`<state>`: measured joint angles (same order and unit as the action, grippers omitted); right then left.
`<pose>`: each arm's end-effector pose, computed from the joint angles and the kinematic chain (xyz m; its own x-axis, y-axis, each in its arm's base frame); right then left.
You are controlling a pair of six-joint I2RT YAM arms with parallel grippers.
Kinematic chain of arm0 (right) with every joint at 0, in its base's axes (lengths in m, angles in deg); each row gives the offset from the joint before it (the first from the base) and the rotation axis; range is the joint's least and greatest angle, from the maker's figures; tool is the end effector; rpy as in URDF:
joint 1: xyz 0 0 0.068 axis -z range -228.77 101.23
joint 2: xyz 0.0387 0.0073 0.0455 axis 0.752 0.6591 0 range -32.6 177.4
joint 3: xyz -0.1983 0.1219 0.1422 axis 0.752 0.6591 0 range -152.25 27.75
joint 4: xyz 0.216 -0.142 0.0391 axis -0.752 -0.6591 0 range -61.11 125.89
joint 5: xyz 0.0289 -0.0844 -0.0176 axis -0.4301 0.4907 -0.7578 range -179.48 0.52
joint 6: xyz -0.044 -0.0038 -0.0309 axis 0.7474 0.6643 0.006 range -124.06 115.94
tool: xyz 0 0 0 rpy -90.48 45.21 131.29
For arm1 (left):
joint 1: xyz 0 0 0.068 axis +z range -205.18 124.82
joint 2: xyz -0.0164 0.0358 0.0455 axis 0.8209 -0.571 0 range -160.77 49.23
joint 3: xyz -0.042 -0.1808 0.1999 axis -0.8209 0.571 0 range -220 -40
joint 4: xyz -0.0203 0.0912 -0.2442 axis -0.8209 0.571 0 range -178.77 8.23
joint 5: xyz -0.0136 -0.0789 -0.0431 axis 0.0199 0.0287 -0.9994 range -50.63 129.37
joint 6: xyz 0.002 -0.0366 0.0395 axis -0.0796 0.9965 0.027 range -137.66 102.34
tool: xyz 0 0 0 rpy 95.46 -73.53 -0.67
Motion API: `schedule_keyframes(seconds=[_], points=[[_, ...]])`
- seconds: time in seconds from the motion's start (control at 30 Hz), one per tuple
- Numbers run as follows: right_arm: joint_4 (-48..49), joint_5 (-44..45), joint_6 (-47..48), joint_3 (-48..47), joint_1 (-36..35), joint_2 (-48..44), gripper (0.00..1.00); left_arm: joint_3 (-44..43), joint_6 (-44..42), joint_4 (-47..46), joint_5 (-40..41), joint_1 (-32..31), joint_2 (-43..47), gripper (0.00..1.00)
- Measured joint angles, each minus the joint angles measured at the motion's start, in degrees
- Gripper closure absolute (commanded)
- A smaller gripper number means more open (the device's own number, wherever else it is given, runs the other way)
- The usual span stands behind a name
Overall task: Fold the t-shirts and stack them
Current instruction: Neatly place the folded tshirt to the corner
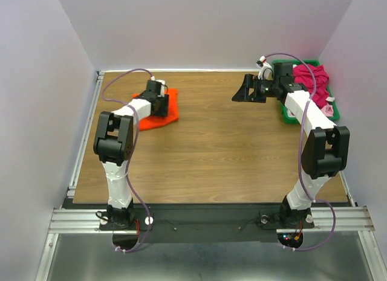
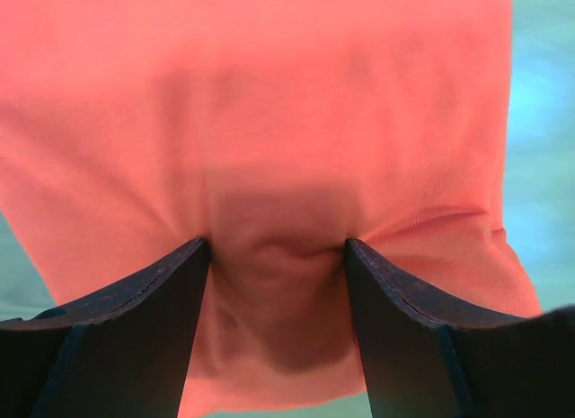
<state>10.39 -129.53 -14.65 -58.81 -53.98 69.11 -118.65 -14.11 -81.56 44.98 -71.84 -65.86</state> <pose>0.3988 0.0595 0.3000 -0.7397 0.0738 -0.6689 -0.4271 0.7166 0.5514 0.4262 -0.1239 0.1798 -0.6735 0.1371 -0.7263 0.1761 0.9841 0.0224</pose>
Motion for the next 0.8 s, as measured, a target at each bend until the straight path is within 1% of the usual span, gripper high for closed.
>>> schedule_keyframes(seconds=[0.13, 0.3, 0.43, 0.5, 0.57, 0.67, 0.8], points=[[-0.3, 0.0, 0.6, 0.0, 0.2, 0.0, 0.0, -5.7, -5.8, 3.0, 0.4, 7.2, -3.2, 0.28], [-1.1, 0.1, 1.4, 0.0, 0.8, 0.3, 0.0, -18.9, -15.5, 8.0, -0.7, 15.6, -10.9, 0.27], [-1.2, 0.1, 1.6, 0.0, 1.1, 1.5, 0.0, -27.5, -22.0, 11.2, -2.2, 19.8, -16.0, 0.27], [-1.4, 0.2, 1.6, 0.0, 1.1, 2.2, 0.0, -32.4, -25.2, 13.3, -3.6, 21.2, -18.6, 0.27], [-1.6, 0.2, 1.7, 0.0, 1.1, 2.6, 0.0, -35.4, -27.8, 13.9, -4.8, 22.0, -20.6, 0.27], [-1.8, 0.2, 1.8, 0.0, 1.1, 3.2, 0.0, -38.0, -32.1, 15.1, -6.3, 22.3, -22.0, 0.25], [-2.4, 0.2, 1.8, 0.0, 1.1, 3.5, 0.0, -40.0, -35.1, 16.6, -7.4, 22.3, -22.8, 0.19]])
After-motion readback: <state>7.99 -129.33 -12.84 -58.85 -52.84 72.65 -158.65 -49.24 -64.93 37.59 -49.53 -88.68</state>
